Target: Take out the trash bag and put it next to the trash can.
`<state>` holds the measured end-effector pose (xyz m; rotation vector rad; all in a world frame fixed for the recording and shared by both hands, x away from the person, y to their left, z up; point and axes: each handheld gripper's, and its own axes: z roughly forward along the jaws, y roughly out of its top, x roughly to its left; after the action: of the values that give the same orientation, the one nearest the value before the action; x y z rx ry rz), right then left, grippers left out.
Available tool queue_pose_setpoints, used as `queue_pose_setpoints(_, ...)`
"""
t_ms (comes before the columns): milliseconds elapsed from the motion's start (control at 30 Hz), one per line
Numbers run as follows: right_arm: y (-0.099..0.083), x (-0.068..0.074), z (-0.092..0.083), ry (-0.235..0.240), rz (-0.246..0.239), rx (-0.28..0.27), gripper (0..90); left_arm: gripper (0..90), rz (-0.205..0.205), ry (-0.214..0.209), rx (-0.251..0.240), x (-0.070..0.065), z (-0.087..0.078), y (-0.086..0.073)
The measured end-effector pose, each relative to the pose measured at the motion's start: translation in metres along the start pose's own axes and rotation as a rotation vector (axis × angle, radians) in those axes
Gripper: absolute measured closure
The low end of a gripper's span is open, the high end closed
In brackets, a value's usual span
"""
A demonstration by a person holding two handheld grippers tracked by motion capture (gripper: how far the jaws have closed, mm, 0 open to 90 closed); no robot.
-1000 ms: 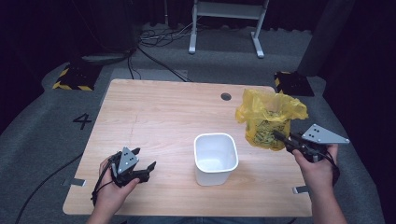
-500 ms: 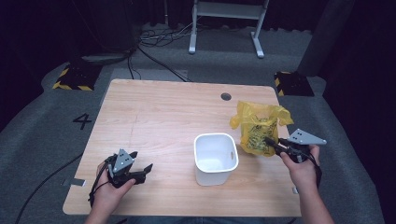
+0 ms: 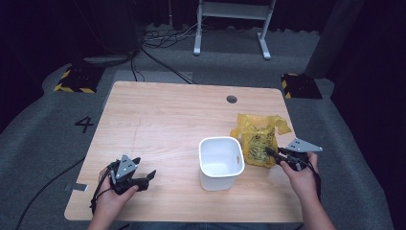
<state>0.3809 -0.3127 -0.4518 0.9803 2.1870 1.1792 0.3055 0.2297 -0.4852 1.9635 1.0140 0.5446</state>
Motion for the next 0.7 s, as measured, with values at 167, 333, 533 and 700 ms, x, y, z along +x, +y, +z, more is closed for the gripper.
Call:
queue_pose_setpoints(167,-0.003,-0.002,0.005,0.015,0.021,-0.003,75.4,24.3,-0.011,0.016,0.001,0.002,-0.004,-0.004)
queue_pose_setpoints(333,-0.002,-0.003,0.008,0.006,0.031,-0.022,54.3,24.3,-0.016,0.024,0.002,0.003,-0.008,-0.007)
queue_pose_setpoints(533,-0.001,-0.002,-0.005,-0.04,0.052,-0.051,33.5,24.1,-0.033,0.027,-0.003,0.004,-0.015,-0.01)
queue_pose_setpoints(700,0.003,0.002,-0.03,-0.048,0.054,-0.053,32.8,23.8,-0.03,0.029,-0.003,0.001,-0.025,-0.007)
